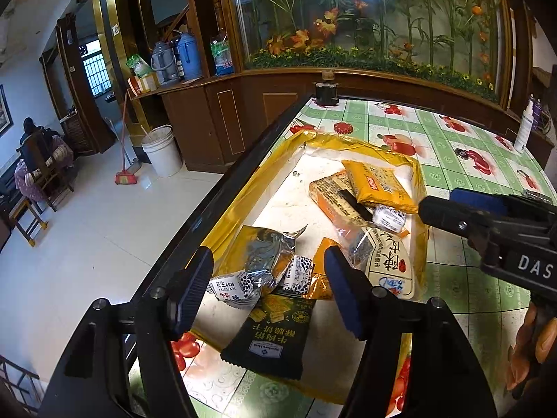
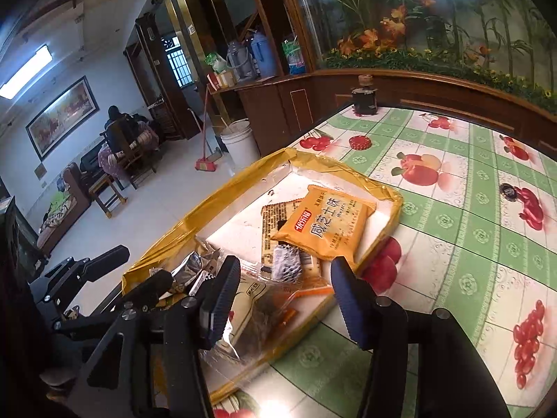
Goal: Organize snacks
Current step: 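Open the left gripper over the tray while the right releases its candy, then grasp a cracker pack with the left gripper while the right grasps another cracker pack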
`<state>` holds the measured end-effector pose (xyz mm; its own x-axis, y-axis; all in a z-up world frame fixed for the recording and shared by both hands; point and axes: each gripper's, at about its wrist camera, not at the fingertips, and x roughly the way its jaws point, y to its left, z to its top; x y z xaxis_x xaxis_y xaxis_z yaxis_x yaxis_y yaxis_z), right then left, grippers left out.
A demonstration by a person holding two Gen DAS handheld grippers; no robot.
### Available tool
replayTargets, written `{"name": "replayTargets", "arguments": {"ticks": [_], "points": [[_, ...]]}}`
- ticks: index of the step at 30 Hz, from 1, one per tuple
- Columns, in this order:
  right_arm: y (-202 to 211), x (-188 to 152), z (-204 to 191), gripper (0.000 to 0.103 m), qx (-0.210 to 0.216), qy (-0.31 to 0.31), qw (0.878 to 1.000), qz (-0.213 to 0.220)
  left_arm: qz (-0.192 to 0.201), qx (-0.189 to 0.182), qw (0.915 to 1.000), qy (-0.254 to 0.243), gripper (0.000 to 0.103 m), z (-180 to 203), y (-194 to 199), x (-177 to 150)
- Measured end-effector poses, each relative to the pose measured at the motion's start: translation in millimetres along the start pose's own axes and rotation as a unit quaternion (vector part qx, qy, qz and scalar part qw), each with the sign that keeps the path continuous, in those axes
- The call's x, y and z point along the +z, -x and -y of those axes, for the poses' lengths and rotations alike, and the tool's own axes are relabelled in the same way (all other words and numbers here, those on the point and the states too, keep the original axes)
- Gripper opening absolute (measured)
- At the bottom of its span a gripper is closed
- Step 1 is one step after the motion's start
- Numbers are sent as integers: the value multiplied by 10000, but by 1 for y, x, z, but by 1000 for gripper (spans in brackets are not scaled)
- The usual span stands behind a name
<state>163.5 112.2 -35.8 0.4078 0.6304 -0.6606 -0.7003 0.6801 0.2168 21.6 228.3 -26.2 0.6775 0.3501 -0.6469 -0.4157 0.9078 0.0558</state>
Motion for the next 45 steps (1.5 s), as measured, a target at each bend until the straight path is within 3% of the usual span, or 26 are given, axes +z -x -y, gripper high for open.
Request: {"name": "replayTargets", "arguments": {"ticks": [11,23,27,36,45], "points": [[48,-24,18,59,-121,-103,9997,204,181,-22,9998,-113,67,16,24,2],[109,-71,80,60,-647,-640,9953,320,411,-295,9973,-524,67,67,50,-1],[132,-86,100,60,-858,-791,9925,376,433,-432,9953,-748,78,92,58,-5],[182,-130,151,67,-1410,-1139,9827,383,375,-753,9883,-1273,78,141,68,-19],[233,-162,219,77,-2147,-1621,9622,429,189,-1077,9832,-1463,78,175,66,-20]]}}
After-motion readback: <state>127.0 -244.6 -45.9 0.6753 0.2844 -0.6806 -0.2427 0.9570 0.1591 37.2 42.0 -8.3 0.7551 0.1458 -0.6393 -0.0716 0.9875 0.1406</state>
